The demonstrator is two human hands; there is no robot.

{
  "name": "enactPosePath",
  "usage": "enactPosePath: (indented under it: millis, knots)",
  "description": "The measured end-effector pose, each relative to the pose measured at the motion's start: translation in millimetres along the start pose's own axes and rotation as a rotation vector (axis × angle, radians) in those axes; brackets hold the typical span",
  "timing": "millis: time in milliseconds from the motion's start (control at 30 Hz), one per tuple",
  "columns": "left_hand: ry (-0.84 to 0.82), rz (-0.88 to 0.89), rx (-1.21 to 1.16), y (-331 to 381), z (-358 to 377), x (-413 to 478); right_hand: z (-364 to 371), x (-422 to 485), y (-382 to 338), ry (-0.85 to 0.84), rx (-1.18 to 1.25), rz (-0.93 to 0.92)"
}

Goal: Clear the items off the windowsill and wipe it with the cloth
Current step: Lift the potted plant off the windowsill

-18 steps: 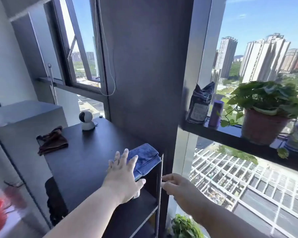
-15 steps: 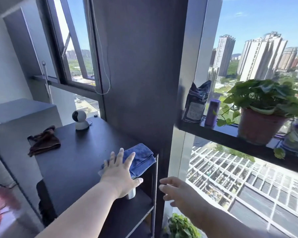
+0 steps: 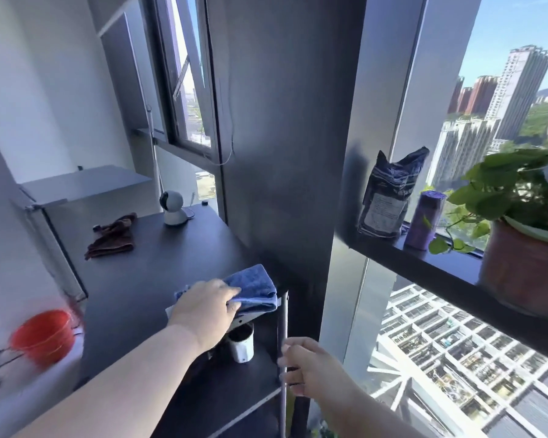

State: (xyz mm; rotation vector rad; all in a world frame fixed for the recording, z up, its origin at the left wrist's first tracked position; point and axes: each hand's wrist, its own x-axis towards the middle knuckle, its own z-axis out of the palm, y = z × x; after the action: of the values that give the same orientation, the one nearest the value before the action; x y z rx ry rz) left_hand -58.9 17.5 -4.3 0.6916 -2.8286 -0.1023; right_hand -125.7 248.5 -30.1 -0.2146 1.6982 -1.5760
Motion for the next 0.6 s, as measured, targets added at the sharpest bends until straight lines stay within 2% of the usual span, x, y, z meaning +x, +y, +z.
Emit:
enactPosePath:
  millis: [167, 267, 433, 500, 600]
  knots:
    - [-0.161, -0.039, -0.032, -1, 9, -18, 3, 42, -30, 0.127, -0.442, -0.353]
    - [-0.22, -0.038, -0.093, -6, 8, -22, 7, 75, -55, 0.173, -0.713, -0.49]
    - [-0.106, 0.005, -0.188, -28, 6, -12, 16, 114, -88, 0.04, -1.377, -0.574]
    - [-0.092, 0.031, -0.159, -34, 5, -7, 17, 120, -96, 0.007, -1.426, -0.58]
    - [-0.058, 0.055, -0.12, -42, 8, -1, 25, 123, -101, 0.042, -1.245, -0.559]
